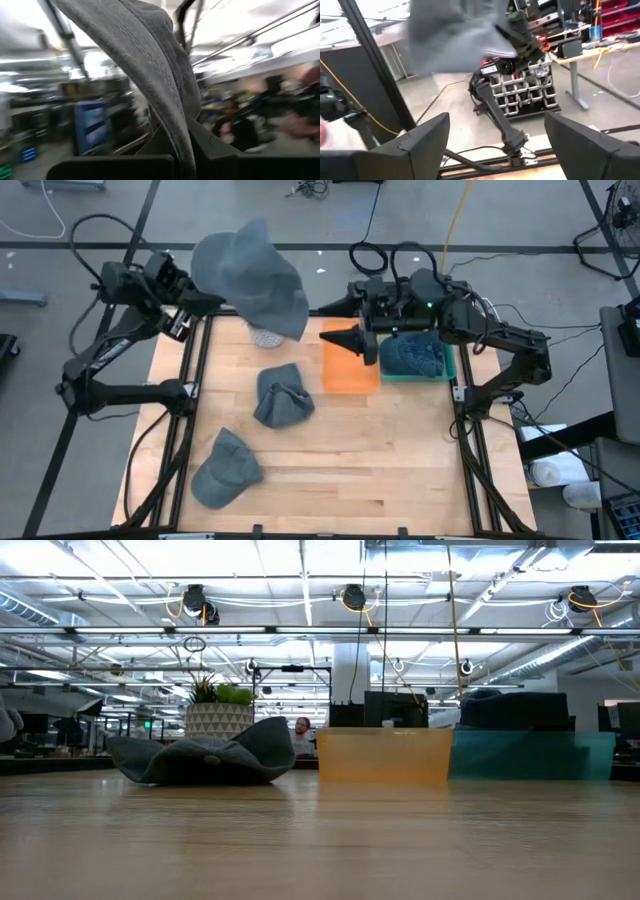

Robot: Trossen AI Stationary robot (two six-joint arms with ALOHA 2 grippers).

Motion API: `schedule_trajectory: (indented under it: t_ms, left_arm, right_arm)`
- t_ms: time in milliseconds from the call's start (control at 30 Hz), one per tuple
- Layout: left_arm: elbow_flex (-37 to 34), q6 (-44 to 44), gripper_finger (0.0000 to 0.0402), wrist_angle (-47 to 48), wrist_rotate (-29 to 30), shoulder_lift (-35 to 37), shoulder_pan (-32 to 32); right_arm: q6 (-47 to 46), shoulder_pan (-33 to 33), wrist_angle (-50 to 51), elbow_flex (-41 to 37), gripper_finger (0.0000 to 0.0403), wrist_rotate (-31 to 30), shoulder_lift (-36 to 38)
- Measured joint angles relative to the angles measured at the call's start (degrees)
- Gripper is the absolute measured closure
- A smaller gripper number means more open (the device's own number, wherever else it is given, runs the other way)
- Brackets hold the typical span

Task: Pick & Place hat
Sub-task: Put the bottom right gray cap in the orange bin

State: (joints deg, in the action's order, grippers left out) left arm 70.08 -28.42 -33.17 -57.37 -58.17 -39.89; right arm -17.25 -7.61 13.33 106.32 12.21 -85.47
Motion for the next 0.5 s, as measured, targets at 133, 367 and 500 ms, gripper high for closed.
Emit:
schedule_trajectory:
  t_ms: [133, 367, 500]
  left_arm:
    - [0.0, 11.2, 0.0393, 14.7, 2.3, 3.5, -0.9]
    - [0.0, 24.6, 0.0393, 36.4, 5.8, 8.7, -0.1]
    - [0.0, 27.3, 0.0393, 41.8, 8.5, 10.6, 1.4]
  right_arm:
    - [-1.8, 0.5, 0.2, 0.1, 0.0089, 0.0, 0.8]
    - [-1.6, 0.2, 2.1, 0.0, 0.0090, -0.2, 1.5]
    - [-0.2, -0.8, 2.6, 0.0, 0.0090, -0.4, 1.3]
